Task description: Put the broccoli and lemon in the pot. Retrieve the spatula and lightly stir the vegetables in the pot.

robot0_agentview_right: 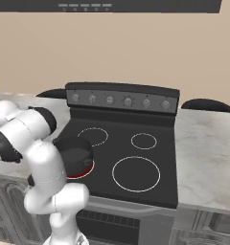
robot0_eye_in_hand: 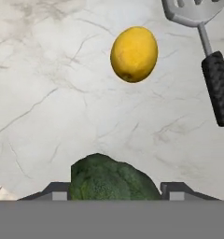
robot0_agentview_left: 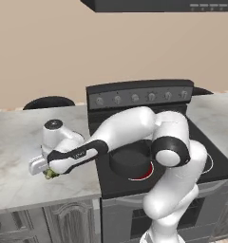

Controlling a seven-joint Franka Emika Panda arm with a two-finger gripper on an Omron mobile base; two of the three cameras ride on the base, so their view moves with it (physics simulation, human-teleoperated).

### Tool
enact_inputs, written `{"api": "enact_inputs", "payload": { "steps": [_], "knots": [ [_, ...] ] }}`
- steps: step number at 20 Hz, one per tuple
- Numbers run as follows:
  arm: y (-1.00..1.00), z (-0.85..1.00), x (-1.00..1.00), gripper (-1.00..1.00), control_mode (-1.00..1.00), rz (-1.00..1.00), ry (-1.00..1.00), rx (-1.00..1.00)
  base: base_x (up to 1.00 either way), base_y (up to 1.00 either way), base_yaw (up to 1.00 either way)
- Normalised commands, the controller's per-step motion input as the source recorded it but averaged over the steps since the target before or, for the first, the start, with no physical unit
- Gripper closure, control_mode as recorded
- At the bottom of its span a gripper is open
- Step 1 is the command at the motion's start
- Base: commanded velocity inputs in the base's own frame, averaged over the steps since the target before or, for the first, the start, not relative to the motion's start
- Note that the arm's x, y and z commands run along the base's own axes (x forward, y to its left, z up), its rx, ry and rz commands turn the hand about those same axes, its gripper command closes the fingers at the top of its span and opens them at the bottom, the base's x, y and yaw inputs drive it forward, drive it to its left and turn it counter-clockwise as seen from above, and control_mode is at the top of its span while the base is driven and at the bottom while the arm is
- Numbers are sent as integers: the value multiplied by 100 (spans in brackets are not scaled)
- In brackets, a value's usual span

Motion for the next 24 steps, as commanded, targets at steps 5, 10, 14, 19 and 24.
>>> {"api": "enact_inputs", "payload": {
  "steps": [5,10,14,19,24],
  "knots": [
    [-56,53,-24,100,-100,-9,-21,4,0,0,0],
    [-57,61,-7,100,-100,-12,-5,4,0,0,0],
    [-75,59,-14,100,-100,-14,0,6,0,0,0],
    [-85,51,-21,100,-100,-10,-3,5,0,0,0],
    [-89,31,-3,100,-100,-16,0,0,0,0,0]
  ]
}}
